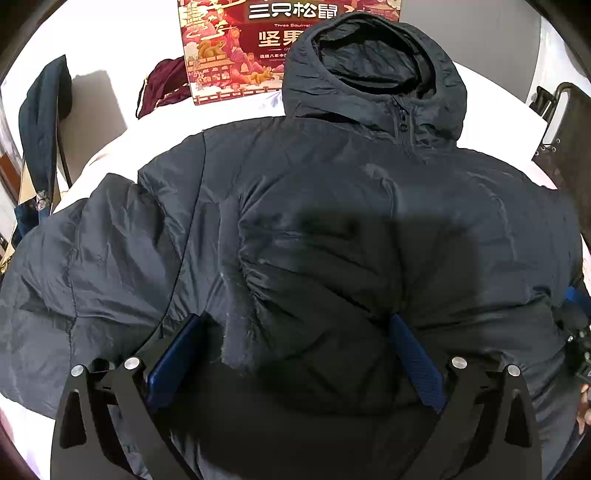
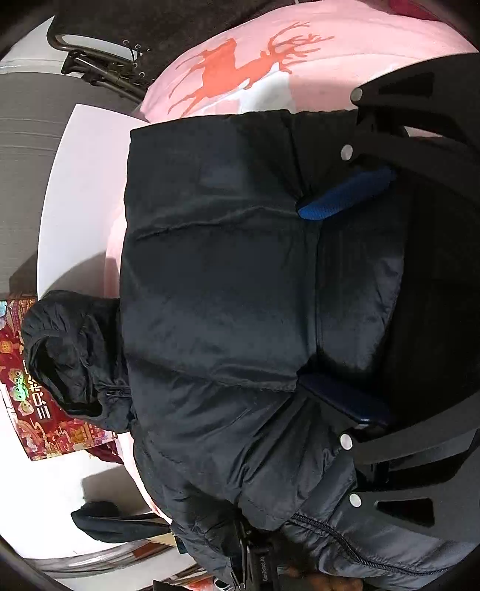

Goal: Fold large clothes

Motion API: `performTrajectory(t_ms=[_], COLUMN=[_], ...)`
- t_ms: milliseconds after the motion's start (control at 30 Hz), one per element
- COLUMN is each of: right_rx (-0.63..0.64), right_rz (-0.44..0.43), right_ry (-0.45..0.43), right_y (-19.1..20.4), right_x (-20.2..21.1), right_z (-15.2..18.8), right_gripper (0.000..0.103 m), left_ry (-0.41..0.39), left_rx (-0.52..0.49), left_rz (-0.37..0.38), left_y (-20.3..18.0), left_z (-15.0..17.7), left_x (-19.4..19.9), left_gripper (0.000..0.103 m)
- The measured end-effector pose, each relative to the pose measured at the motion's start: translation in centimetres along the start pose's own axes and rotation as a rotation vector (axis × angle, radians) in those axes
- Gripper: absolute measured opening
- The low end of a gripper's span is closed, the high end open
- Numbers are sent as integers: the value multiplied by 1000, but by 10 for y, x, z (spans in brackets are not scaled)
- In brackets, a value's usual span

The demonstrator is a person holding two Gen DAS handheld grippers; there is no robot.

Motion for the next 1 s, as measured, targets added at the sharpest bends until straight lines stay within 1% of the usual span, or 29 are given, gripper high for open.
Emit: performTrajectory(t_ms=[67,200,267,367,400,433,467,533,567,633,733,800,933,1000], right_rx=[-15,-16,-23,-38,-43,-49,-60,-87,-97,-127,-164,-181,-222,-245], right_rz=[-21,-27,-35,-47,-47,-45,-40,-32,-32,-39,-42,-43,-54,-56], right_ry=[1,-3,-10,-22,-32,-45,-75,-161,-194,-278,-336,-339,-291,-273], right_y=[-3,-6,-4,-6,-6,-7,-8,-13,-15,-21,-27,-30,-35,-38], right_x=[0,1,4,7,10,12,17,36,43,65,84,88,80,75], right_z=[0,0,1,-1,-1,-3,-5,-10,-12,-14,-11,-7,5,7], right_gripper=[85,87,88,88,88,88,88,88,88,88,88,88,88,88], left_ry=[-1,-27,-59,-148,-184,-203,-216,-239,-242,-241,-234,-233,-192,-215], left_rx=[13,54,86,162,202,235,267,379,422,556,711,778,868,899], left_rz=[16,49,48,33,26,19,12,5,10,39,78,109,131,153], left_y=[1,8,17,44,60,72,84,121,134,170,209,224,245,253], left_z=[0,1,0,1,5,8,11,24,30,48,68,77,86,85], left_x=[0,6,16,43,57,66,73,89,93,101,104,104,93,95], left_gripper=[100,100,100,100,100,100,100,100,100,100,99,99,99,99])
Point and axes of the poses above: each gripper's, at about its wrist camera, not at the fingertips, and x roughly against the way its jaws point, y to its left, z to its underside, the point moved 9 cm from there along -x, roughly the way its jaws point, and after that the axes turned 2 degrees about -y, right-handed, at the moved point
